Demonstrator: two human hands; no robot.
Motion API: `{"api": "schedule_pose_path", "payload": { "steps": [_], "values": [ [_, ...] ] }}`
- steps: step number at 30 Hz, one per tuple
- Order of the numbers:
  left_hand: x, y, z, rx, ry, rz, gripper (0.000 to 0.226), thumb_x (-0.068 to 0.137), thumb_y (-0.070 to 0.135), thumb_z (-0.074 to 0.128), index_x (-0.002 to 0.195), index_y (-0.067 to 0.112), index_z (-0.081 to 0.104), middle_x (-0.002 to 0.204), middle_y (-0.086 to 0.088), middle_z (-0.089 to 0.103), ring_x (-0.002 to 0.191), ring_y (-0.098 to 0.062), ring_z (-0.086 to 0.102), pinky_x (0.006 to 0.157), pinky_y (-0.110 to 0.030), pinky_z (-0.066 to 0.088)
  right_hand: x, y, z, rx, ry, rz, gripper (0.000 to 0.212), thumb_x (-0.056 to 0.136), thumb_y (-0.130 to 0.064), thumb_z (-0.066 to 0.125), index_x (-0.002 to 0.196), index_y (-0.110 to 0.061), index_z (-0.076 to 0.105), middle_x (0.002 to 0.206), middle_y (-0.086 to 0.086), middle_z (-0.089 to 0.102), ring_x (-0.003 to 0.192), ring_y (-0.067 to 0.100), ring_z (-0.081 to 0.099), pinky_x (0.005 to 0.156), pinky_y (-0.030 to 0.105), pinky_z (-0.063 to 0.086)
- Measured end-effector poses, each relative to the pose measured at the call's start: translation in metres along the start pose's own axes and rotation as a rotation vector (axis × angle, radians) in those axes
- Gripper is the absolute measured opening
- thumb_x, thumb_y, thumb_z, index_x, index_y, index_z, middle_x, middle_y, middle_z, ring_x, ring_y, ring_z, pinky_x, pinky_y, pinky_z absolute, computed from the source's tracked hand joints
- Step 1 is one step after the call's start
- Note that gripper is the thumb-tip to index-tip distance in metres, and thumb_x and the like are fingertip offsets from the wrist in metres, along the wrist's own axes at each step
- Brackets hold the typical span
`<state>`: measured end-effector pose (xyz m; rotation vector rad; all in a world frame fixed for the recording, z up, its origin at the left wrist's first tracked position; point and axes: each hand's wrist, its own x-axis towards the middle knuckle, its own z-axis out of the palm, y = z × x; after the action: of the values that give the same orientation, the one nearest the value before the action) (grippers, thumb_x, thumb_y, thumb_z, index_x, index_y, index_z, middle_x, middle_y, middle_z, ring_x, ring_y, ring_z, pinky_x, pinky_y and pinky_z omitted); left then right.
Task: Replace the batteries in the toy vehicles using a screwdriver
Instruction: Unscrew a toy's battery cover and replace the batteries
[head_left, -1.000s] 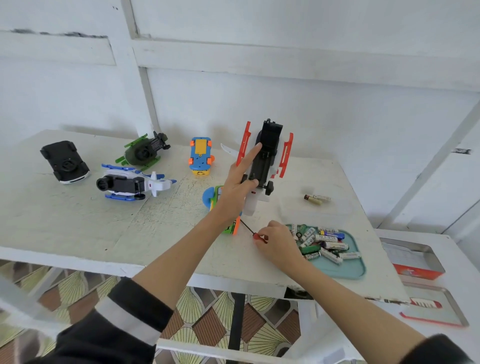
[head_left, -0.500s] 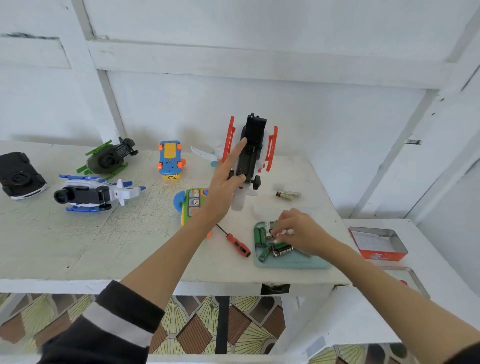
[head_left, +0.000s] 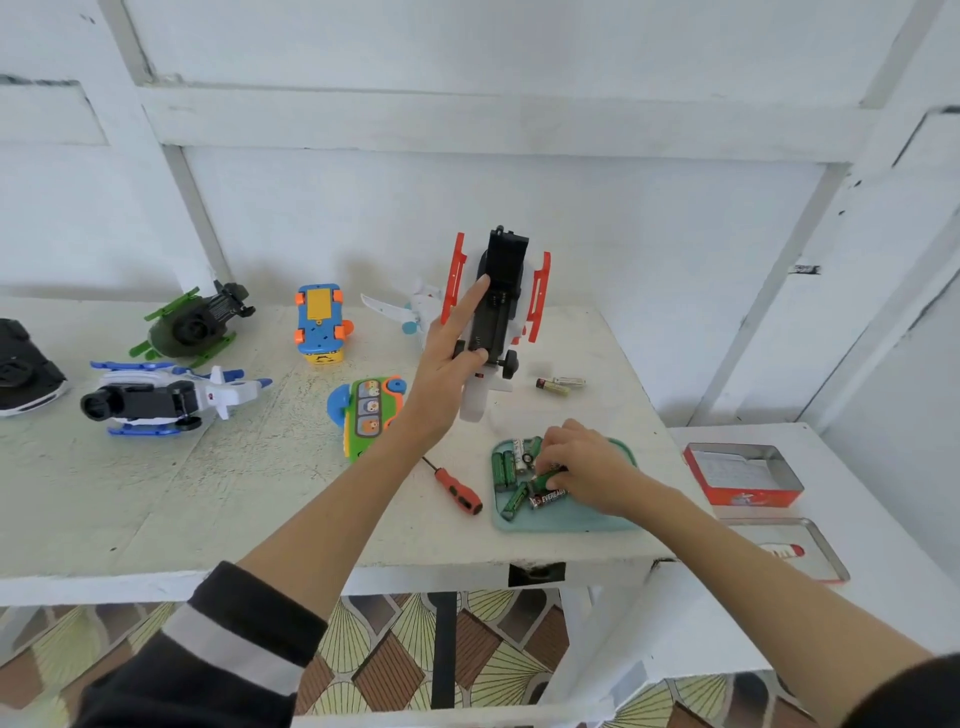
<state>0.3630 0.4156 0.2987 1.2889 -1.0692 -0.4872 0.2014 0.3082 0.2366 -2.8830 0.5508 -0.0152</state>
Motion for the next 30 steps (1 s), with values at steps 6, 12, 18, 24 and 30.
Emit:
{"api": "schedule_pose_path", "payload": {
  "steps": [6,12,18,24,30],
  "values": [
    [-0.001,-0.003,-0.006,-0.022,0.041,0.008,0.069,0.08,0.01,0.042,0.132,0.056,0.041,0.133,0.016,0.046,0.116,-0.026,0.054,0.097,-0.034,0.049,-0.004,-0.011,-0.038,0.451,0.4,0.17,0.009,0.092,-0.005,0.051,0.097,-0.012,0.056,0.089,-0.008,0.053,0.076,0.002,0.049,0.068,0.008,0.039],
    [0.003,-0.002,-0.003,-0.02,0.055,-0.02,0.07,0.079,0.014,0.042,0.132,0.06,0.04,0.135,0.006,0.045,0.11,-0.023,0.055,0.093,-0.029,0.048,-0.002,-0.039,-0.118,0.786,0.839,0.065,0.012,0.082,-0.004,0.067,0.089,-0.013,0.064,0.081,0.001,0.063,0.065,0.004,0.059,0.063,0.013,0.049],
    [0.003,-0.003,0.003,-0.009,0.031,0.002,0.072,0.081,0.013,0.042,0.136,0.058,0.037,0.142,0.002,0.041,0.114,-0.015,0.052,0.098,-0.032,0.044,0.032,-0.052,-0.117,0.431,0.719,-0.054,0.022,0.082,0.004,0.061,0.102,-0.003,0.07,0.092,0.007,0.054,0.076,0.018,0.059,0.073,0.018,0.053],
    [-0.002,-0.003,0.01,0.029,0.042,0.018,0.071,0.081,0.013,0.041,0.135,0.059,0.033,0.14,0.002,0.038,0.118,0.003,0.044,0.106,-0.025,0.037,0.044,-0.056,-0.115,0.232,0.713,-0.091,0.009,0.077,-0.001,0.069,0.086,0.003,0.07,0.081,0.012,0.054,0.066,0.016,0.046,0.066,0.015,0.035],
    [-0.005,-0.004,0.014,0.003,0.049,0.008,0.069,0.081,0.014,0.042,0.133,0.06,0.035,0.137,-0.001,0.04,0.116,-0.009,0.045,0.104,-0.023,0.04,0.047,-0.062,-0.113,0.247,0.637,-0.069,0.011,0.074,-0.005,0.073,0.073,0.005,0.068,0.076,0.015,0.06,0.067,0.02,0.05,0.064,0.02,0.038]
  ]
}}
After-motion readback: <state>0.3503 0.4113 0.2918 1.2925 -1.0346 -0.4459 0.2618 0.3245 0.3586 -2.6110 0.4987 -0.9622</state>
